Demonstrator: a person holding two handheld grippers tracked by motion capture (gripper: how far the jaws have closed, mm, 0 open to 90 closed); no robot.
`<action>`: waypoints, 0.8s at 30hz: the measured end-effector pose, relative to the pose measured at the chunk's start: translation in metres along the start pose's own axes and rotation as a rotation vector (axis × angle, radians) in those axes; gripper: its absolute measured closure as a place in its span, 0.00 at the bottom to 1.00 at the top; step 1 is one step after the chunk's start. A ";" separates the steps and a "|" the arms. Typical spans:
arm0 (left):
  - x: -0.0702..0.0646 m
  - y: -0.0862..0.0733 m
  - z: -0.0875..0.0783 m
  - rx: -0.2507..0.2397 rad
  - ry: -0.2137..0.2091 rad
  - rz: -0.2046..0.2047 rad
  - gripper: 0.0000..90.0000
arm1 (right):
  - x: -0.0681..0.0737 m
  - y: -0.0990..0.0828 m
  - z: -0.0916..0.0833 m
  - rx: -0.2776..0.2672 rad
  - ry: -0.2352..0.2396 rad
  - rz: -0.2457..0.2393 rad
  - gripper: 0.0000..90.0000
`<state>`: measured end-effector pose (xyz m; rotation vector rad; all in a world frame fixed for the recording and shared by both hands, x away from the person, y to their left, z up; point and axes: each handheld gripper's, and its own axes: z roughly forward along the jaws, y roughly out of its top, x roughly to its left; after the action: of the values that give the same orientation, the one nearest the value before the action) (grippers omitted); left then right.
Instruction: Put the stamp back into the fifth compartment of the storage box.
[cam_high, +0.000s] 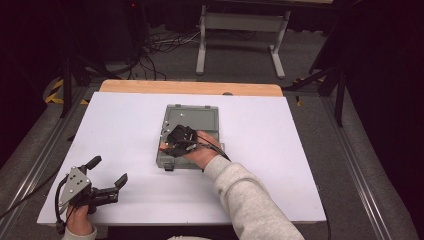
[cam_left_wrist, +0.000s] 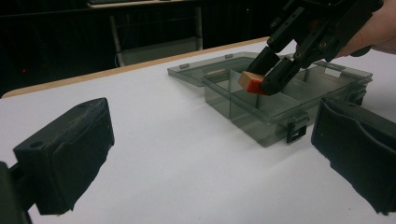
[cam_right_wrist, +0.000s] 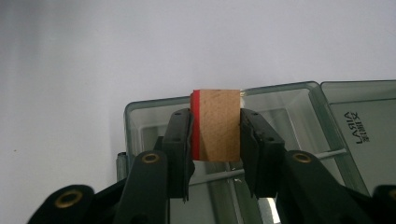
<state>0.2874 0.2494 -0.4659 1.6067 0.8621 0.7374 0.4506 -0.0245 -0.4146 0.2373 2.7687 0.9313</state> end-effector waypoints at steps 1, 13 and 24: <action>0.000 0.000 0.000 0.000 0.000 0.000 0.00 | 0.000 0.000 0.000 0.003 0.002 -0.001 0.73; 0.000 0.000 0.000 -0.003 0.000 -0.001 0.00 | 0.001 -0.001 0.005 0.029 0.018 -0.004 0.73; 0.000 0.000 0.000 -0.003 -0.001 -0.001 0.00 | 0.003 -0.001 0.008 0.044 0.038 -0.002 0.73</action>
<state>0.2876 0.2492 -0.4660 1.6043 0.8606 0.7367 0.4498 -0.0203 -0.4223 0.2263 2.8255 0.8846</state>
